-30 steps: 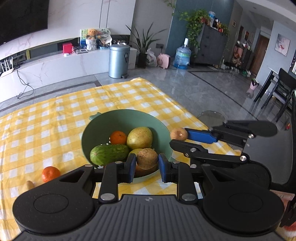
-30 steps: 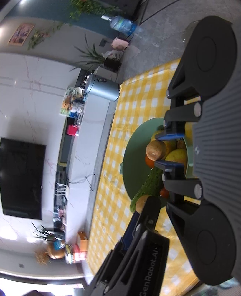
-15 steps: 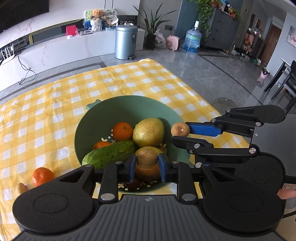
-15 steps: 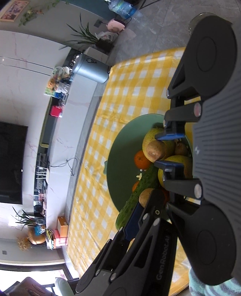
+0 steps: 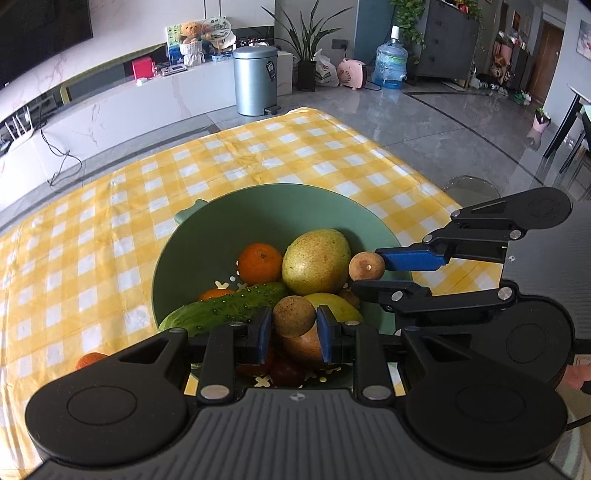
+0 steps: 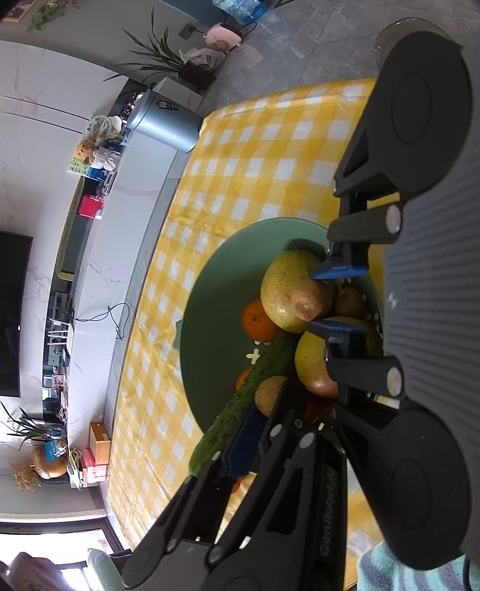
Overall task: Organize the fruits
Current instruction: 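Lower both kiwis into the colander and open both tools, then withdraw both open tools toward the last kiwi and tangerine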
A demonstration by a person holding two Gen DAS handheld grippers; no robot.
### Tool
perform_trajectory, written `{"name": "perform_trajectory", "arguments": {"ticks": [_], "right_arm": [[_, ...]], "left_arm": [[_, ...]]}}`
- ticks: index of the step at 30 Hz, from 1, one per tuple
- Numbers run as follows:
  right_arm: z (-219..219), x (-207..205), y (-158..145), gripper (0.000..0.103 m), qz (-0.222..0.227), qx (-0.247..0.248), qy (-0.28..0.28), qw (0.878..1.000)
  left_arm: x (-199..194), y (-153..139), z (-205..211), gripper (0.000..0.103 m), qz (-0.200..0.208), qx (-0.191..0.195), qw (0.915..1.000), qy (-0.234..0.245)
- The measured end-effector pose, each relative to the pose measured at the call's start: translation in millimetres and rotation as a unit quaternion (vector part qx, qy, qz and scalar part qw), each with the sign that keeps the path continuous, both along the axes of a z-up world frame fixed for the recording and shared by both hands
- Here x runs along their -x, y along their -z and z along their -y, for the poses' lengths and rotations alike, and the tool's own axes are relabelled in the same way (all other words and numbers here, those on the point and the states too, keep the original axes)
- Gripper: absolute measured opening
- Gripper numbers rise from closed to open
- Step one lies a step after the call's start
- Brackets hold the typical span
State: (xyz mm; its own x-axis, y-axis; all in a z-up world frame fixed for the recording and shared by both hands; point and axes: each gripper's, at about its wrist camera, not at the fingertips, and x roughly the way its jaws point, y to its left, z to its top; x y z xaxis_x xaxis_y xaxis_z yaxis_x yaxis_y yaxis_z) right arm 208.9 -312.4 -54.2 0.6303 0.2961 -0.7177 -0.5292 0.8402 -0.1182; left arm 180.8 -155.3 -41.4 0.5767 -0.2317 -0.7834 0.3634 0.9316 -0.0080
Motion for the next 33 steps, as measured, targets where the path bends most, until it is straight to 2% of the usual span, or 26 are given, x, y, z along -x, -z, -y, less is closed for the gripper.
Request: {"name": "perform_trajectory", "arguments": {"ticks": [9, 16, 20, 24, 33], "right_arm": [[1, 2, 3, 0.020, -0.004, 0.002, 0.001, 1.000], [1, 6, 1, 0.024, -0.001, 0.007, 0.002, 1.000], [3, 10, -2, 0.036, 0.006, 0.011, 0.008, 1.000], [1, 16, -9, 0.040, 0.015, 0.012, 0.014, 1.000], [-7, 39, -22, 0.042, 0.034, -0.003, 0.060, 0.998]], "left_arm": [[2, -1, 0, 0.029, 0.002, 0.004, 1.0000, 0.001], [4, -1, -1, 0.037, 0.004, 0.011, 0.9999, -0.003], [7, -6, -3, 0.043, 0.015, 0.012, 0.9998, -0.007], [13, -14, -6, 0.046, 0.024, 0.022, 0.9994, -0.007], [35, -33, -22, 0.047, 0.054, 0.023, 0.9982, -0.016]]}}
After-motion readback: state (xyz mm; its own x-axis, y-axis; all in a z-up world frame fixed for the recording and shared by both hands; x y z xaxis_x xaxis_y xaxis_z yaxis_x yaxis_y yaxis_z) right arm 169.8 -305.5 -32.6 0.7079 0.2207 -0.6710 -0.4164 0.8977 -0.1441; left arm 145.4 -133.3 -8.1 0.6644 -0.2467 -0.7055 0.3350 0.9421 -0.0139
